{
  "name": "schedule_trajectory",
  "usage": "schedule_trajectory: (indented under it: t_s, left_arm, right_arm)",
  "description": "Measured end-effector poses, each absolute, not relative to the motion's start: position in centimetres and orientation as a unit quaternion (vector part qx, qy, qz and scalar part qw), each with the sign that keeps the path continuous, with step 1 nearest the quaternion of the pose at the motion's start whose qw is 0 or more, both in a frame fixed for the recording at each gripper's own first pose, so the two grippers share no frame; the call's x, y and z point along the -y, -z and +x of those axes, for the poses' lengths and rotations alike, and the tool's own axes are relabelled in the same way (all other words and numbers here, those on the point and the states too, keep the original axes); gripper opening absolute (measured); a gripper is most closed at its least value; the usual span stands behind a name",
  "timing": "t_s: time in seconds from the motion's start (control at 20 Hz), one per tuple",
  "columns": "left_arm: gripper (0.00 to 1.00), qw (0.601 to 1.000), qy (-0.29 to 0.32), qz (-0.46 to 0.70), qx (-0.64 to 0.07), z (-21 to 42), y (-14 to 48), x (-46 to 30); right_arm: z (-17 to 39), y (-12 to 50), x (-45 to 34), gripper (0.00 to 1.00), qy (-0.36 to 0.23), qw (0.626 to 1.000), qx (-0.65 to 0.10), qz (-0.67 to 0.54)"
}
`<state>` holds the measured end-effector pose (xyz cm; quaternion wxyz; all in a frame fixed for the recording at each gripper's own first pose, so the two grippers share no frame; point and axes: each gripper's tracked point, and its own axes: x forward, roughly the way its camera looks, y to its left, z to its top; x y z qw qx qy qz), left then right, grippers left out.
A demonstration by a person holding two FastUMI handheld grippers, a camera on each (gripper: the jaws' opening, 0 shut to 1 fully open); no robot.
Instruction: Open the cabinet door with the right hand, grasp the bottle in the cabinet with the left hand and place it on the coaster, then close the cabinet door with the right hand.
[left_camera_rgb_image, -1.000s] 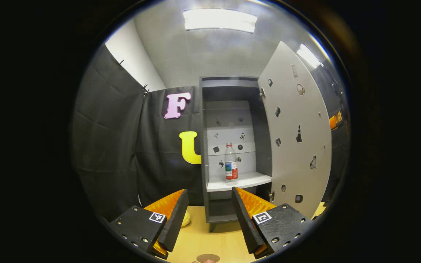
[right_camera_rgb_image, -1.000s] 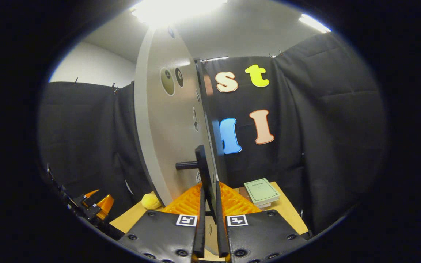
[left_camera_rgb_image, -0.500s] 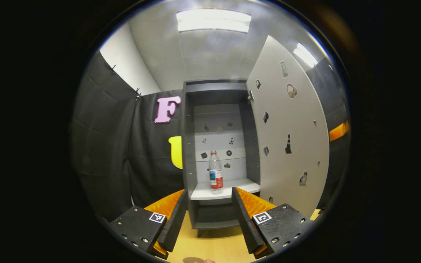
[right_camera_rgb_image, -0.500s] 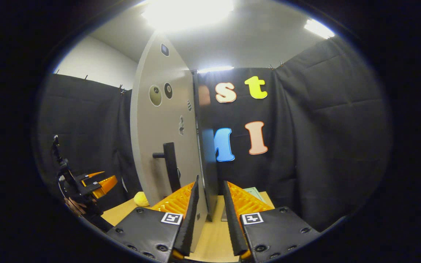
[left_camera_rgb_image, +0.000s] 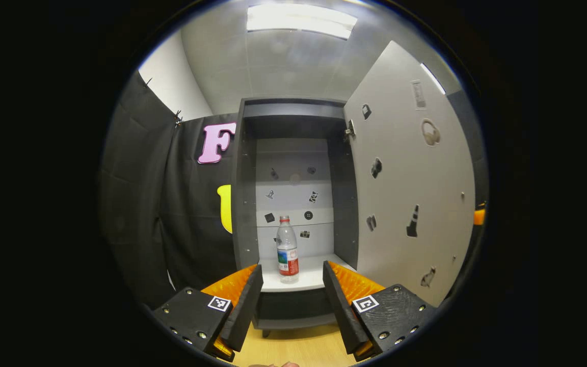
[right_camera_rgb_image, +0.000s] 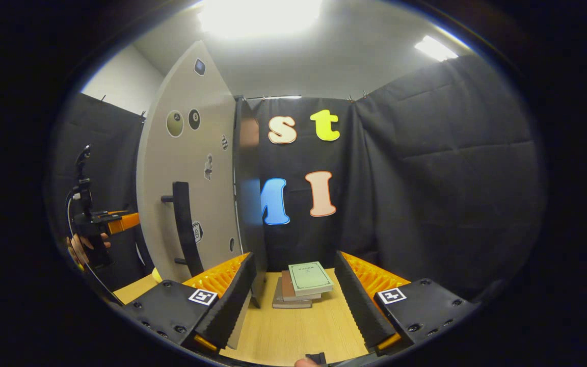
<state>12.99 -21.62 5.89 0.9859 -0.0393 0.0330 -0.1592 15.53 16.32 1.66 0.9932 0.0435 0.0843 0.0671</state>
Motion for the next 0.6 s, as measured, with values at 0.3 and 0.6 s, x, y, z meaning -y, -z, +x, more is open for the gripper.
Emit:
schedule_trajectory:
  t_s: [0.3,0.6]
  left_arm:
    - [0.69,0.982,0.183,-0.044,-0.033,19.8,-6.0,22.8]
    - [0.67,0.977,0.207,-0.042,-0.022,26.1,-5.8,24.9]
  right_arm:
    - [16.0,-1.4,-15.2,0.98,-0.022,0.995,-0.088,0.042]
    - [16.7,-0.9,-14.1,0.98,0.024,0.994,-0.094,0.04]
